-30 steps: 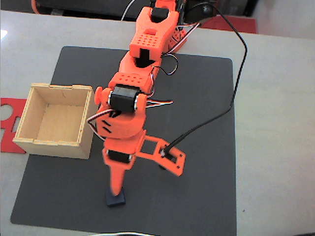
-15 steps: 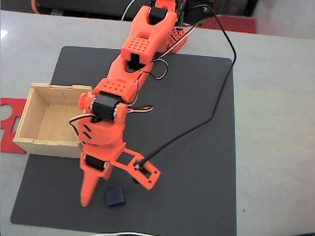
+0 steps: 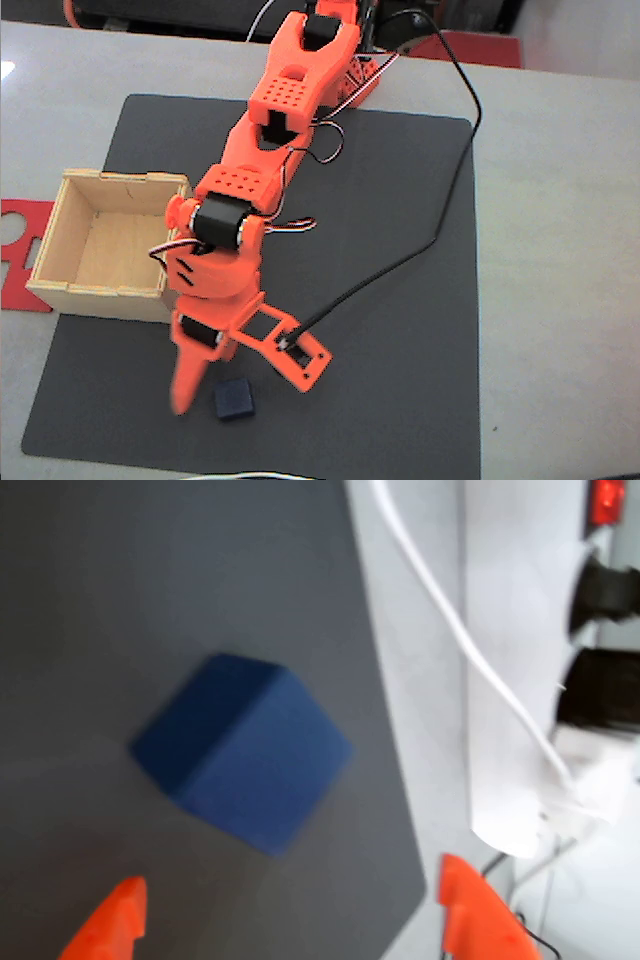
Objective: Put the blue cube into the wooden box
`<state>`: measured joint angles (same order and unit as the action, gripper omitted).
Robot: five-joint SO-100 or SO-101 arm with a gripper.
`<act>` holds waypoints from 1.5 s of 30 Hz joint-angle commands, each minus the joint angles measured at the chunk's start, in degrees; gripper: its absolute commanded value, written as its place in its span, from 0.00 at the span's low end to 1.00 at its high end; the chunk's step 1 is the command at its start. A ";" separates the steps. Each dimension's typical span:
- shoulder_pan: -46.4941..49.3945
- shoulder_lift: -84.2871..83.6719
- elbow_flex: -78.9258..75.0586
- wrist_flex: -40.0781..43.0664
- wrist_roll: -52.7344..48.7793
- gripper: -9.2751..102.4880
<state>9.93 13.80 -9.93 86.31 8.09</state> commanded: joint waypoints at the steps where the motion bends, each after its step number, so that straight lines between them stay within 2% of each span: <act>1: 0.79 0.79 -0.09 -2.11 0.79 0.45; 5: 0.44 4.13 6.59 0.09 1.93 0.45; 11: -0.26 5.19 8.26 11.07 4.04 0.44; 17: -0.79 5.80 9.58 13.62 0.35 0.45; 26: -1.23 10.02 9.05 -7.21 -0.35 0.46; 36: -6.77 11.34 9.05 -16.96 -8.88 0.46; 45: -9.49 12.30 7.82 -19.78 -11.69 0.46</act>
<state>0.70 21.71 0.00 68.20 -2.99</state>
